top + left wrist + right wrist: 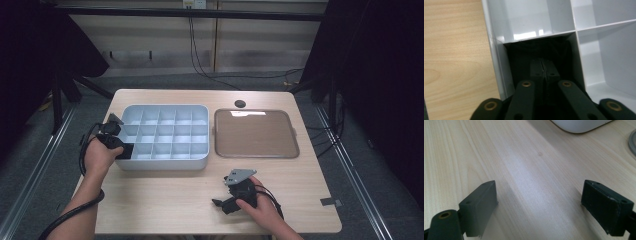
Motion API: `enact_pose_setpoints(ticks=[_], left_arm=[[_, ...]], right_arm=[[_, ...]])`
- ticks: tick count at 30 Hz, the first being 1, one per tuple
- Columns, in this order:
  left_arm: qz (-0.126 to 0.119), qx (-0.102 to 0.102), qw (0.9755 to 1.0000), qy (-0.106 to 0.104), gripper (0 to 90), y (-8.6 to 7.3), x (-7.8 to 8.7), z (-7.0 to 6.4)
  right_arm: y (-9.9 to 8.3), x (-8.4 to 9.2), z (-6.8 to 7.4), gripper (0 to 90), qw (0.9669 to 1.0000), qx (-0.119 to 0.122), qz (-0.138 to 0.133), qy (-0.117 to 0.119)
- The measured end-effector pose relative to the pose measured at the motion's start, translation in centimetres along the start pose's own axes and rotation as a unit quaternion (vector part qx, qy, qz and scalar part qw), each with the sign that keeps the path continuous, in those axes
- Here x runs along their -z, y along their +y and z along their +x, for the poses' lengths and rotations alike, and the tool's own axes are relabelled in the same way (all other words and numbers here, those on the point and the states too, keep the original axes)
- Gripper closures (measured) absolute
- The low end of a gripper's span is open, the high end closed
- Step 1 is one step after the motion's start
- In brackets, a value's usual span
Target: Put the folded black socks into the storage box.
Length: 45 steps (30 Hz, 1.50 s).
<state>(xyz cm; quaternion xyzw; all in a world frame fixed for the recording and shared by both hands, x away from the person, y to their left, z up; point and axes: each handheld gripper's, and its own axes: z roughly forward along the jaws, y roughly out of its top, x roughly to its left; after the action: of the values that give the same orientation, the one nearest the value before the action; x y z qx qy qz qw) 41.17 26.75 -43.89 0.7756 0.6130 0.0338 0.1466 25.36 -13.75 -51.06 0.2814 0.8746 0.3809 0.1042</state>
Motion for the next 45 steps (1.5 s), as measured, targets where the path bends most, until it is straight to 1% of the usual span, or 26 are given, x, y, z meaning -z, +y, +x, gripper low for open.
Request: enact_pose_setpoints(ticks=[2, 3, 5, 6, 11, 12, 17, 22, 23, 25, 27, 28, 29, 30, 31, 32, 33, 34, 36, 39, 43, 45], left_arm=[[0.0, 0.001, 0.9999, -0.011, 81.1, 0.0, 0.5, 0.1], [-0.001, -0.003, 0.9999, -0.011, 77.7, 0.1, 0.7, 0.1], [0.0, -0.002, 0.9999, -0.012, 72.7, 0.1, 0.8, 0.0], [-0.001, -0.006, 0.9999, -0.011, 70.6, 0.2, 1.0, -0.1], [-0.011, -0.015, 0.9998, -0.001, 66.7, 0.3, 1.7, -0.2], [-0.016, -0.014, 0.9998, -0.001, 66.1, 0.3, 1.8, -0.2], [-0.023, -0.019, 0.9996, -0.005, 61.8, 0.3, 2.4, -0.2], [-0.033, -0.034, 0.9988, -0.008, 54.0, 0.4, 3.5, -0.7], [-0.033, -0.034, 0.9988, -0.008, 52.9, 0.4, 3.5, -0.7], [-0.039, -0.043, 0.9983, -0.01, 52.1, 0.4, 4.0, -0.8], [-0.044, -0.044, 0.998, -0.013, 48.3, 0.3, 4.2, -1.0], [-0.044, -0.055, 0.9974, -0.011, 46.5, 0.3, 4.5, -1.1], [-0.044, -0.055, 0.9974, -0.011, 45.1, 0.3, 4.5, -1.1], [-0.047, -0.057, 0.9971, -0.017, 43.4, 0.2, 4.6, -1.3], [-0.047, -0.057, 0.9971, -0.017, 42.3, 0.2, 4.6, -1.3], [-0.047, -0.064, 0.9967, -0.017, 42.3, 0.1, 4.6, -1.3], [-0.047, -0.064, 0.9967, -0.019, 41.2, 0.1, 4.7, -1.5], [-0.046, -0.073, 0.996, -0.021, 39.6, 0.1, 4.7, -1.6], [-0.046, -0.077, 0.9957, -0.023, 37.7, 0.0, 4.8, -1.8], [-0.049, -0.08, 0.9952, -0.029, 36.0, -0.2, 4.8, -2.2], [-0.048, -0.089, 0.9943, -0.035, 34.8, -0.5, 5.0, -2.5], [-0.051, -0.095, 0.9934, -0.038, 34.5, -0.6, 5.2, -2.7]], right_arm=[[0.0, 0.0, 0.0, 12.6, 1.0, 0.0, 0.0, 0.0], [0.0, 0.0, 0.0, 12.6, 1.0, 0.0, 0.0, 0.0], [0.0, 0.0, 0.0, 12.6, 1.0, 0.0, 0.0, 0.0], [0.0, 0.0, 0.0, 12.6, 1.0, 0.0, 0.0, 0.0], [0.0, 0.0, 0.0, 12.6, 1.0, 0.0, 0.0, 0.0], [0.0, 0.0, 0.0, 12.6, 1.0, 0.0, 0.0, 0.0], [0.0, 0.0, 0.0, 12.6, 1.0, -0.001, -0.001, 0.0], [0.0, 0.0, 0.0, 12.6, 1.0, -0.001, 0.0, 0.0], [0.0, 0.0, 0.0, 12.6, 1.0, -0.001, 0.0, 0.0], [0.0, 0.0, 0.0, 12.5, 1.0, -0.001, 0.0, 0.0], [0.0, 0.0, 0.0, 12.6, 1.0, -0.001, 0.0, 0.0], [0.0, 0.0, 0.0, 12.6, 1.0, -0.001, 0.0, 0.0], [0.0, 0.0, 0.0, 12.6, 1.0, -0.001, 0.0, 0.0], [0.0, 0.0, 0.0, 12.6, 1.0, -0.001, 0.0, 0.0], [0.0, 0.0, 0.0, 12.6, 1.0, -0.001, 0.0, 0.0], [0.0, 0.0, 0.0, 12.6, 1.0, -0.001, 0.0, 0.0], [0.0, 0.0, 0.0, 12.6, 1.0, -0.001, 0.0, 0.0], [0.0, 0.0, 0.0, 12.6, 1.0, -0.001, -0.001, 0.0], [0.0, 0.0, 0.0, 12.6, 1.0, -0.001, 0.0, 0.0], [0.0, 0.0, 0.0, 12.6, 1.0, -0.002, 0.0, 0.0], [0.0, 0.0, 0.0, 12.5, 1.0, -0.001, 0.001, 0.001], [0.0, 0.0, 0.0, 12.5, 1.0, -0.001, 0.001, 0.001]])
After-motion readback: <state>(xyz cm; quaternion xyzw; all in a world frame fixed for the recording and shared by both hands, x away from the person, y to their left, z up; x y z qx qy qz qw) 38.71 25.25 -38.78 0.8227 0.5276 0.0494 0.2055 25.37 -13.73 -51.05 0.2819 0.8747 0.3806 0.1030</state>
